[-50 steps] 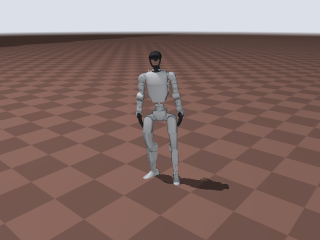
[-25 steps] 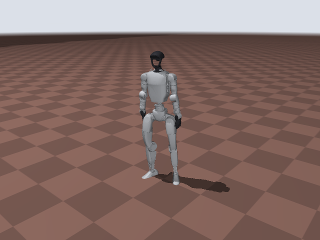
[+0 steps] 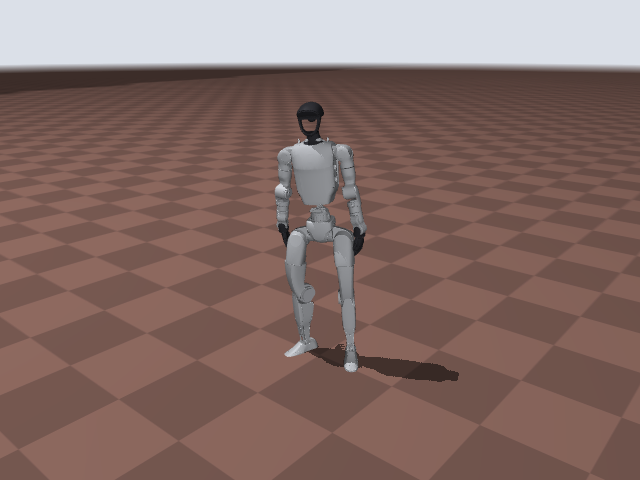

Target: In place motions

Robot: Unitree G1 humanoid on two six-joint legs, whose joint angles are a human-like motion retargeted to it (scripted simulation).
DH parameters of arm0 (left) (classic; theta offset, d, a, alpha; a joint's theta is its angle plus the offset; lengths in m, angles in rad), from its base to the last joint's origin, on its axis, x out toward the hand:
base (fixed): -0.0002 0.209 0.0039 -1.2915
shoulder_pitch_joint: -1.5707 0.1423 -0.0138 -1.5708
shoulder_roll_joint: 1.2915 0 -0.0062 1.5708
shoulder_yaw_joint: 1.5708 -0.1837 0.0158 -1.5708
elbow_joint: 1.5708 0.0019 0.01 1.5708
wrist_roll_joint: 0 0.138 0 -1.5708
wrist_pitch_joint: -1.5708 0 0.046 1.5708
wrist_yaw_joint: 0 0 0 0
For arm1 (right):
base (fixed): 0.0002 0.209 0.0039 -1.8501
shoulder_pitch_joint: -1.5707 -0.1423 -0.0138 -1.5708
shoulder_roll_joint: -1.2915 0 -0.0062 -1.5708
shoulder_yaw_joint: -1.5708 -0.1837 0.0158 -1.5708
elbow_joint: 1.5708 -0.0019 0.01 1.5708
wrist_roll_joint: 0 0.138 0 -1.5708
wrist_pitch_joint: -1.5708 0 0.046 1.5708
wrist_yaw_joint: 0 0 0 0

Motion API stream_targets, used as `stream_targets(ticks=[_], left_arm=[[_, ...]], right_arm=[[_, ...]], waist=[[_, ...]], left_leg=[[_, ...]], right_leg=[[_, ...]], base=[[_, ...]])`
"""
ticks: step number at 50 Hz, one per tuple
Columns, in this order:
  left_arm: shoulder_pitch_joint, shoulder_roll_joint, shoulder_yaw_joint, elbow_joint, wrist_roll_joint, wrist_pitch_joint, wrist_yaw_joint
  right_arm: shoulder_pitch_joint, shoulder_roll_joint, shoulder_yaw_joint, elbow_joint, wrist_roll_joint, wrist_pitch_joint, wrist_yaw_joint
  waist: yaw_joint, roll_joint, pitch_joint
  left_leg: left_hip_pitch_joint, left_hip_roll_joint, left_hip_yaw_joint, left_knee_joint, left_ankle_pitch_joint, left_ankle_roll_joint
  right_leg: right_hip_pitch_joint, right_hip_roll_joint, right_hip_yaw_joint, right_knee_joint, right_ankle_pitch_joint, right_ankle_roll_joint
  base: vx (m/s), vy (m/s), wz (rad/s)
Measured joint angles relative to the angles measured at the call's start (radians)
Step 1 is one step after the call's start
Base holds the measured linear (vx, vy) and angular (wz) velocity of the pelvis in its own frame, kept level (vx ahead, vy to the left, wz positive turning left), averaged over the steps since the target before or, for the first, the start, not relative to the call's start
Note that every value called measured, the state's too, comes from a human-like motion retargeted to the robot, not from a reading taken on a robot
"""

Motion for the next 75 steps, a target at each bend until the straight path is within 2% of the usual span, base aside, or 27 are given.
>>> stream_targets(ticks=[11,23,32,40,49,55,60,65,70,75], left_arm=[[0.016,0.011,0.036,0.010,-0.017,0.002,0.035],[0.040,0.025,0.054,0.051,-0.037,0.021,0.094],[0.127,-0.015,0.103,0.145,-0.101,0.044,0.147],[0.213,-0.046,0.135,0.145,-0.103,0.077,0.155],[0.160,-0.054,0.164,0.140,-0.150,0.049,0.119],[0.120,-0.028,0.157,0.121,-0.161,0.043,0.099],[0.107,0.018,0.168,0.099,-0.139,0.046,0.054],[0.120,0.063,0.176,0.086,-0.127,0.042,0.065],[0.164,0.084,0.209,0.053,-0.137,0.038,0.054],[0.181,0.073,0.231,0.030,-0.171,0.031,0.030]], right_arm=[[0.016,0.010,0.024,0.024,-0.007,-0.005,0.034],[-0.007,-0.017,0.031,-0.038,-0.034,-0.010,0.031],[-0.037,-0.042,-0.025,-0.129,-0.046,-0.013,0.023],[-0.055,-0.016,-0.004,-0.210,-0.067,-0.062,0.087],[-0.026,0.003,0.059,-0.205,-0.193,-0.073,0.110],[-0.020,0.015,0.070,-0.167,-0.212,-0.048,0.115],[-0.054,0.011,0.057,-0.133,-0.121,-0.026,0.113],[-0.088,-0.001,0.039,-0.129,0.000,-0.022,0.120],[-0.124,-0.008,0.046,-0.145,0.028,-0.015,0.108],[-0.155,-0.019,0.082,-0.174,0.005,-0.012,0.098]], waist=[[0.130,-0.031,-0.019],[0.347,-0.058,0.027],[0.525,-0.055,0.094],[0.549,-0.054,0.101],[0.508,-0.080,0.096],[0.431,-0.103,0.059],[0.339,-0.098,0.024],[0.232,-0.069,0.013],[0.125,-0.023,0.016],[0.016,0.049,0.045]], left_leg=[[-0.118,-0.087,-0.198,0.022,0.071,-0.045],[-0.184,-0.186,-0.357,0.002,0.145,-0.184],[-0.159,-0.290,-0.362,-0.014,0.159,-0.187],[-0.154,-0.301,-0.374,-0.017,0.166,-0.187],[-0.123,-0.271,-0.345,-0.022,0.151,-0.187],[-0.115,-0.182,-0.299,-0.019,0.126,-0.187],[-0.092,-0.128,-0.217,-0.008,0.087,-0.111],[-0.037,-0.090,-0.139,-0.004,0.039,-0.033],[0.024,-0.044,-0.045,-0.002,-0.011,0.025],[0.060,0.006,0.044,-0.007,-0.030,0.042]], right_leg=[[0.129,-0.016,-0.282,0.004,-0.087,0.041],[0.243,0.033,-0.533,0.042,-0.148,0.095],[0.318,0.004,-0.637,0.061,-0.129,0.142],[0.333,0.018,-0.656,0.064,-0.121,0.152],[0.327,0.019,-0.616,0.041,-0.111,0.136],[0.263,0.040,-0.507,0.005,-0.111,0.086],[0.192,0.018,-0.376,-0.006,-0.081,0.052],[0.126,-0.006,-0.221,-0.011,-0.035,0.026],[0.058,-0.018,-0.097,-0.008,0.030,0.008],[-0.008,-0.003,0.000,0.032,0.073,-0.020]], base=[[-0.07,0.33,1.52],[-0.28,0.17,1.75],[-0.16,0.20,0.91],[-0.02,0.03,0.26],[0.13,-0.11,-0.37],[0.26,-0.29,-1.36],[0.29,-0.19,-1.93],[0.25,-0.18,-1.99],[0.23,-0.25,-2.09],[0.05,-0.17,-1.54]])
